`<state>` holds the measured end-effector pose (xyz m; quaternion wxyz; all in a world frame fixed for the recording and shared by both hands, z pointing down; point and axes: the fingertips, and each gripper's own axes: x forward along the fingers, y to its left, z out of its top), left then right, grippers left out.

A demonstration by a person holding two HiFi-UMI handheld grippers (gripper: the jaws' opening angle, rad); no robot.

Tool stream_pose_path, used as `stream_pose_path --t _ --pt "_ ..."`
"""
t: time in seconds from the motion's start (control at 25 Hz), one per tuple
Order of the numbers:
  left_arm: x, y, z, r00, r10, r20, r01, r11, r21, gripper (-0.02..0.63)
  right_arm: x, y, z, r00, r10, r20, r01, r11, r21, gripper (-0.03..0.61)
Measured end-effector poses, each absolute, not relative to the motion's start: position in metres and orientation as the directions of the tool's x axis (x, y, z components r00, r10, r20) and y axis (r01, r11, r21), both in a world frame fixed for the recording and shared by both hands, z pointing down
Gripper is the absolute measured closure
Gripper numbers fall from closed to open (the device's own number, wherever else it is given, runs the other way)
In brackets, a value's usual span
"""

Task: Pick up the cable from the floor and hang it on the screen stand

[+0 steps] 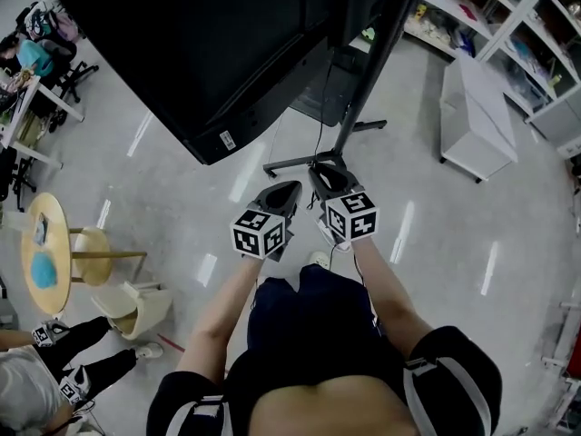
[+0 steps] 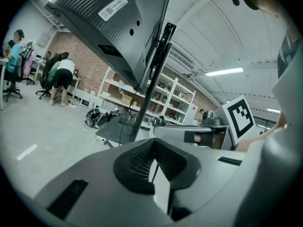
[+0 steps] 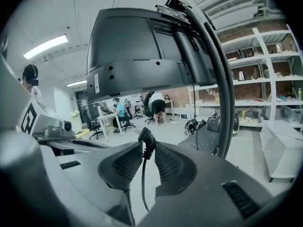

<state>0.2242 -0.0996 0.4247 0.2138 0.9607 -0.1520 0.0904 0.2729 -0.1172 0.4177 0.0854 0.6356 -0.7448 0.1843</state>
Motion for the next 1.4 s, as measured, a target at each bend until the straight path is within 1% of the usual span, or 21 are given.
stream_pose_path --t 0.36,0.52,0.64,0.76,1.0,1.12,1.24,1.4 --pt "0.270 -0.111 0.409 0.918 -0.304 0.253 -0.381 -0.851 0.361 0.607 0.314 -0.132 0.403 -0.218 -0.917 0.335 -0.971 0.170 -0.169 0.482" --pt "0.285 -0.120 0.395 0.905 -0.349 0.242 -0.417 -0.843 0.340 0.607 0.326 -0.140 0.387 -0.245 -0.920 0.307 -0.965 0.201 -0.170 0.482" --pt "0.296 -0.124 0.380 0.904 -0.356 0.235 -0.419 -0.845 0.331 0.607 0.333 -0.145 0.372 -0.271 -0.917 0.293 -0.960 0.234 -0.154 0.482" --pt "0.302 -0.128 0.364 0.907 -0.339 0.248 -0.407 -0.855 0.321 0.607 0.336 -0.154 0.354 -0.282 -0.919 0.276 -0.958 0.257 -0.125 0.482" --pt "0.310 -0.137 0.324 0.933 -0.266 0.242 -0.335 -0.889 0.312 0.607 0.332 -0.173 0.302 -0.314 -0.925 0.213 -0.949 0.305 -0.076 0.482" --pt "0.314 -0.140 0.293 0.946 -0.238 0.221 -0.298 -0.907 0.298 0.607 0.333 -0.178 0.270 -0.322 -0.927 0.189 -0.946 0.322 -0.034 0.482" --pt "0.314 -0.153 0.266 0.950 -0.238 0.200 -0.286 -0.922 0.262 0.607 0.336 -0.190 0.236 -0.338 -0.929 0.151 -0.941 0.336 -0.035 0.482" --pt "0.315 -0.160 0.236 0.959 -0.230 0.168 -0.266 -0.934 0.238 0.607 0.338 -0.204 0.196 -0.346 -0.930 0.124 -0.937 0.350 0.012 0.482"
